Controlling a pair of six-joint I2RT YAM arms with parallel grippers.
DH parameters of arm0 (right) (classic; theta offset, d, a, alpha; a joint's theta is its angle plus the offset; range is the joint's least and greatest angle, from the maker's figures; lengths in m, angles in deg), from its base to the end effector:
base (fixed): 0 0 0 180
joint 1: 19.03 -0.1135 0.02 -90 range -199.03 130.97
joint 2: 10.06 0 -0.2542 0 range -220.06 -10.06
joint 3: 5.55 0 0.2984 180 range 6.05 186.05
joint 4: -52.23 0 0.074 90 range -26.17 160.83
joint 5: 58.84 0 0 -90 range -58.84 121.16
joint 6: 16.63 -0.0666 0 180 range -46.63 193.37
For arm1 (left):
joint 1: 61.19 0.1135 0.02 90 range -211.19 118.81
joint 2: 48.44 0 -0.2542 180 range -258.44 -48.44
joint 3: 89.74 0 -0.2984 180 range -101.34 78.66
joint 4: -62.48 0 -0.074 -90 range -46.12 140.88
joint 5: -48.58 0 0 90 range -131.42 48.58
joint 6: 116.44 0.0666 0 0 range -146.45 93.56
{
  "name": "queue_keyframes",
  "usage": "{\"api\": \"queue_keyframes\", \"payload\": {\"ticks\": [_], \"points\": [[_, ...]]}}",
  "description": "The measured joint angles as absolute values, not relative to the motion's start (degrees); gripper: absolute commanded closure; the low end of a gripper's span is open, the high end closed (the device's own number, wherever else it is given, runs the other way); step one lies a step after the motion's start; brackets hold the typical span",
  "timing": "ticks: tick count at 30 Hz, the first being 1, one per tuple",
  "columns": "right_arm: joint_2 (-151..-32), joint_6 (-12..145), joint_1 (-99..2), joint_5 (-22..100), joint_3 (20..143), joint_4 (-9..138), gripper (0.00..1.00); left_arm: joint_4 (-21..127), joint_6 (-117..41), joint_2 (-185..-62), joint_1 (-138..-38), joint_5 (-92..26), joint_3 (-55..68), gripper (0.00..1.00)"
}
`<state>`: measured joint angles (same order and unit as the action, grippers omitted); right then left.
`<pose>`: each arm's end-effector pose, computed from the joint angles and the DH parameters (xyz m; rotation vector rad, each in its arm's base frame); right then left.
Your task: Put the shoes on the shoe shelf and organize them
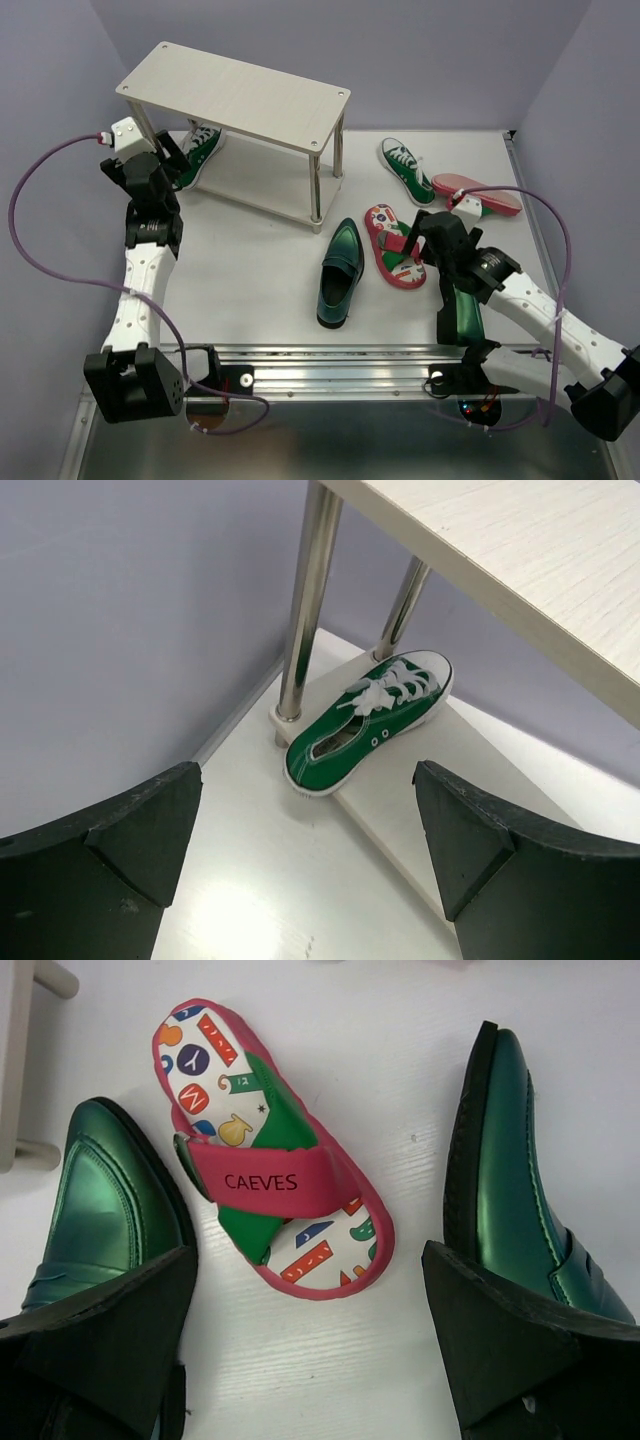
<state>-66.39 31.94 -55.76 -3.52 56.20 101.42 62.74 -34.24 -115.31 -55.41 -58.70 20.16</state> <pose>0.2384 0.1306 0.2642 0.3758 2.1438 0.0576 0.3516 0.0555 0.3725 -0.4169 1.4574 0.1993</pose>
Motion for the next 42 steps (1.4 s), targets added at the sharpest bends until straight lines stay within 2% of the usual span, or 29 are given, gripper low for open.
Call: {"api": "queue_keyframes", "payload": {"ticks": [4,12,20,29,36,42], "points": [[-67.86,31.08,-53.71,-3.96,56.90,102.47,0.00,56.05,-37.91,-110.70,-58.52,-64.03,20.19,0.01],[-71.81,31.57,-48.22,-1.27,58.80,104.28,0.00,42.67,-45.23,-103.90,-74.14,-68.89,24.58,0.01],[-81.19,36.16,-35.89,7.21,65.58,101.31,0.00,34.81,-52.99,-98.46,-80.20,-70.44,26.15,0.01],[-102.59,42.01,-33.90,11.85,82.72,97.11,0.03,29.73,-54.43,-99.33,-80.70,-69.91,25.50,0.01],[-117.85,48.61,-33.66,12.57,99.70,95.73,0.16,27.81,-54.41,-99.13,-80.72,-69.96,24.29,0.01],[-130.11,52.77,-33.66,11.39,112.11,96.32,0.16,26.59,-54.41,-97.45,-80.74,-69.89,24.19,0.01]]}}
